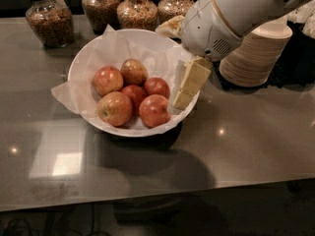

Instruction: Pick apple from white bowl

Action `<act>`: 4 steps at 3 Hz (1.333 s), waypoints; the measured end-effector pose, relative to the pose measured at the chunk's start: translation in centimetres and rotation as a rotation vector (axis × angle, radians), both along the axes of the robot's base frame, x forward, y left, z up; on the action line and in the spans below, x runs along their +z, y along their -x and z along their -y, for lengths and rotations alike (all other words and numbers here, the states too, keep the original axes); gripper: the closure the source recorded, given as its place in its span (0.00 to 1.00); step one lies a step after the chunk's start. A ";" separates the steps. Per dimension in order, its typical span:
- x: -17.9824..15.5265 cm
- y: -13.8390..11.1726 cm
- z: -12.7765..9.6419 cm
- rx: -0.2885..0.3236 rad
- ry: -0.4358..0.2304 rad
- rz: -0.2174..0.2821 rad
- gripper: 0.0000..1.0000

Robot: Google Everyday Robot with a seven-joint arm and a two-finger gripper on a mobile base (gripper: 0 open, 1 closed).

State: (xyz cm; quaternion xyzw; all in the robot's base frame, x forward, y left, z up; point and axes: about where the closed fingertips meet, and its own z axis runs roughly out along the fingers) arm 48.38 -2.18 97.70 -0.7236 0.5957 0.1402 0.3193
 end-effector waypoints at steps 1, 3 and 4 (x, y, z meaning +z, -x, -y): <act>-0.2 0.1 -1.5 0.051 -0.004 -0.001 0.10; -2.0 0.0 -3.5 0.206 0.004 0.018 0.21; -3.1 -0.3 -4.1 0.273 0.005 0.027 0.20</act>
Offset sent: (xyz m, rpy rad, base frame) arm -0.0012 0.0394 -0.0210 -0.0096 -0.0138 0.2310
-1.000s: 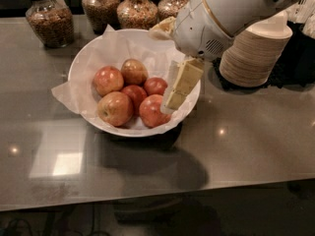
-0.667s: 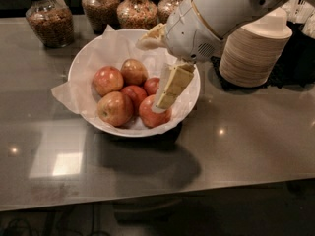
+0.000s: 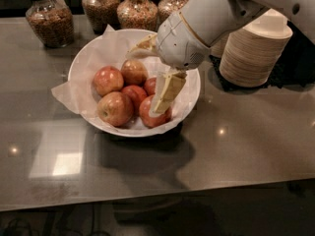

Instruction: Pick apple from white bowl

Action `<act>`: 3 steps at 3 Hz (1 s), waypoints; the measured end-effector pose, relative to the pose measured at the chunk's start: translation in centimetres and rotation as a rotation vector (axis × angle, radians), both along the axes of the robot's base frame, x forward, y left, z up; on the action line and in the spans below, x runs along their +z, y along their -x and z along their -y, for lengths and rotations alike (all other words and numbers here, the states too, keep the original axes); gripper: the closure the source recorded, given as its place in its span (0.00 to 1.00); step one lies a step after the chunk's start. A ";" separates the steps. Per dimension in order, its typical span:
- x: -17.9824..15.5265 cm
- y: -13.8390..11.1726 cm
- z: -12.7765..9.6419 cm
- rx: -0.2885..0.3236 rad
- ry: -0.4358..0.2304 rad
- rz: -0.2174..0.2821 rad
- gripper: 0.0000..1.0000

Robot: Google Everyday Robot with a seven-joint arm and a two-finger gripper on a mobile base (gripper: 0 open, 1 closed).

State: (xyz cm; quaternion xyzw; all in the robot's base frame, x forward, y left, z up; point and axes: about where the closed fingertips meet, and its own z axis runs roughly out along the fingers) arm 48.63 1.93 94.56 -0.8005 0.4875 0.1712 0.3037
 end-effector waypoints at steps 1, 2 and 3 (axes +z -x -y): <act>-0.9 -0.2 -1.0 0.067 -0.006 0.002 0.28; -1.5 -0.1 -2.2 0.130 -0.003 0.005 0.30; -2.5 -0.1 -3.4 0.180 0.004 0.000 0.30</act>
Offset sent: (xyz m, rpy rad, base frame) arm 0.0033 0.0341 -0.0249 -0.0007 -0.0039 0.2058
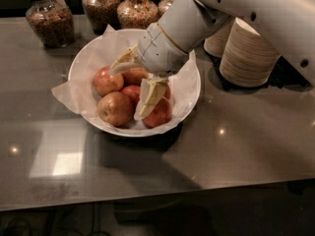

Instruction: Pick apple from white bowl

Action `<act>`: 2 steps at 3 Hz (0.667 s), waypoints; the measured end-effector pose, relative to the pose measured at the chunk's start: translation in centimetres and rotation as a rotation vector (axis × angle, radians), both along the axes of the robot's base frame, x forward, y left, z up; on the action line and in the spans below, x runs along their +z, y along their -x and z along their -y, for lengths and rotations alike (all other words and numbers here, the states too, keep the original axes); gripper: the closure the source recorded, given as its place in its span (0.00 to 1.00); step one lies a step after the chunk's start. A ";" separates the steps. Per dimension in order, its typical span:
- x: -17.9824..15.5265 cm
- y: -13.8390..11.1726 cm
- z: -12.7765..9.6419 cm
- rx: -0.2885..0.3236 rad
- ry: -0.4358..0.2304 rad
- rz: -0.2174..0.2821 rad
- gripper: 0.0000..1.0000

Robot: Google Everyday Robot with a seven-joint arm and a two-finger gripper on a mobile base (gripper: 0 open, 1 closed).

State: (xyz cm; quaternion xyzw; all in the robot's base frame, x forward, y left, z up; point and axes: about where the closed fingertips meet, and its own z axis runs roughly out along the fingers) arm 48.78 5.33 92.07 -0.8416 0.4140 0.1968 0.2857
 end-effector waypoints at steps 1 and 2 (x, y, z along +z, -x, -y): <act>-1.4 0.0 -1.0 0.035 0.019 -0.010 0.30; -3.0 0.0 -1.5 0.057 0.048 -0.020 0.30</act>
Offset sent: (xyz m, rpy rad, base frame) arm 0.0022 0.0185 -0.0478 -0.0820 0.0327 0.0784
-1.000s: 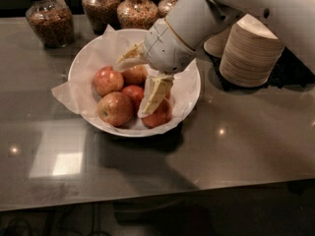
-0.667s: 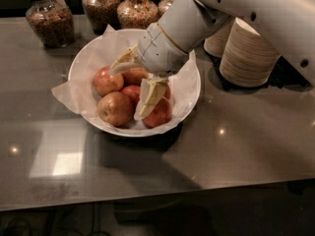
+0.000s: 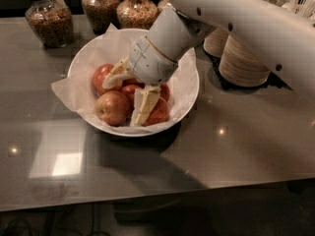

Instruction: Pick apple from white bowl

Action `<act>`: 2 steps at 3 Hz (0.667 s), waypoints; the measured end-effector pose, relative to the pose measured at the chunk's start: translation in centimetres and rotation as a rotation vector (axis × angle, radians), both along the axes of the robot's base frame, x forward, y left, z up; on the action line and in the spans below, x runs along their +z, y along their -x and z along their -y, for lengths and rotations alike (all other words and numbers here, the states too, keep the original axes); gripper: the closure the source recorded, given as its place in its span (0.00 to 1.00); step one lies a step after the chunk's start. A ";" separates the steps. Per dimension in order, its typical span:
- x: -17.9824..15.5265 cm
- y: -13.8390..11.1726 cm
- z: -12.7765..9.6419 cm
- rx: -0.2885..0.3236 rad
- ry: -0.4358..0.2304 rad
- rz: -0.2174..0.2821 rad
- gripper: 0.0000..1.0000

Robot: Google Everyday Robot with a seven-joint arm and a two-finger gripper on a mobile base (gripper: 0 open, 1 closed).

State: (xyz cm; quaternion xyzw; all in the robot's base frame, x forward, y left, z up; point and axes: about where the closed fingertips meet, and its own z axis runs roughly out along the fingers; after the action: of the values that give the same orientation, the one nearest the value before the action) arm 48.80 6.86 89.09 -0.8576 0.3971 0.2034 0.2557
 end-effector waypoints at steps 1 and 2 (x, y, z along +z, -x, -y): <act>-1.1 -0.1 -0.3 0.010 0.023 -0.002 0.30; -1.1 -0.1 -0.3 0.012 0.027 -0.001 0.31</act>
Offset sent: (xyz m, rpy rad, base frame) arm 0.0061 0.0038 -0.0238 -0.0592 -0.0023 0.0207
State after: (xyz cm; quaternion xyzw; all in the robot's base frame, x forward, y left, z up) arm 48.94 7.17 88.00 -0.8632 0.3948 0.2003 0.2428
